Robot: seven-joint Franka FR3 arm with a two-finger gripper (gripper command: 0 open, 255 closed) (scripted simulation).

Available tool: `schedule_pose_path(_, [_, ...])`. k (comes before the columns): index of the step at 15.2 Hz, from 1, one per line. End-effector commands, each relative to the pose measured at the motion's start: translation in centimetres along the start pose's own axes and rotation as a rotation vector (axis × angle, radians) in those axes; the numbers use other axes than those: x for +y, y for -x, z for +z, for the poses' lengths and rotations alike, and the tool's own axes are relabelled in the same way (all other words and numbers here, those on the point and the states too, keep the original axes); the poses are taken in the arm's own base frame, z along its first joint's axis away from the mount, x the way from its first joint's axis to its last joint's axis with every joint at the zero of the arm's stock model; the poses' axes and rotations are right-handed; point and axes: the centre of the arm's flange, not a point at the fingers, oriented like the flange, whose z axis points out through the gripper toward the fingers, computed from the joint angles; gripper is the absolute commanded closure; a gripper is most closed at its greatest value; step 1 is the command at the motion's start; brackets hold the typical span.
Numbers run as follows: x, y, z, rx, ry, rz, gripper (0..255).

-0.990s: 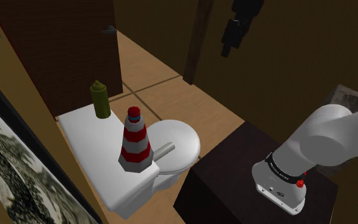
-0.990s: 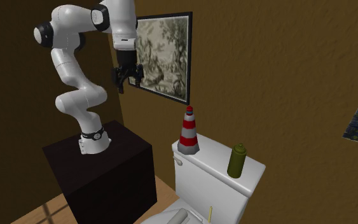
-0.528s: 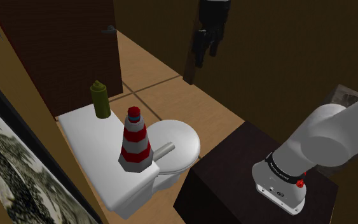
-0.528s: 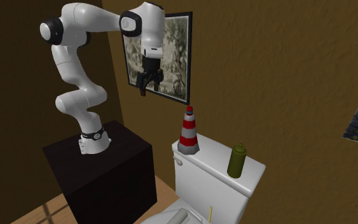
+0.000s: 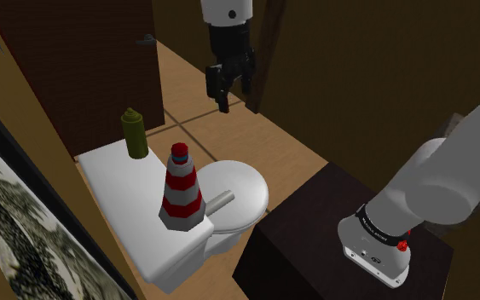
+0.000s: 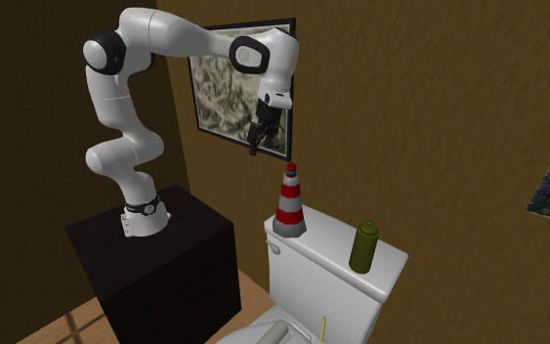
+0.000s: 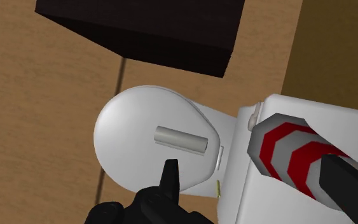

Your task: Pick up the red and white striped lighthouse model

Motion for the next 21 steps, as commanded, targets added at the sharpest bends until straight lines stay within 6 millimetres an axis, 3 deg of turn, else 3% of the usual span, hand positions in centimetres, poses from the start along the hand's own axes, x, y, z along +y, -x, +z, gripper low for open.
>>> schedule_pose_path(1, [-2.3,-2.0,0.2,-0.029,0.003,-0.007,0])
schedule_pose_path(11, [-13.6,-10.5,4.1,-0.169,0.023,-0.047,0])
schedule_pose_path(18, [-13.9,-11.3,7.7,-0.169,0.023,-0.047,0])
schedule_pose_path(21, [-13.9,-11.4,8.0,-0.169,0.023,-0.047,0])
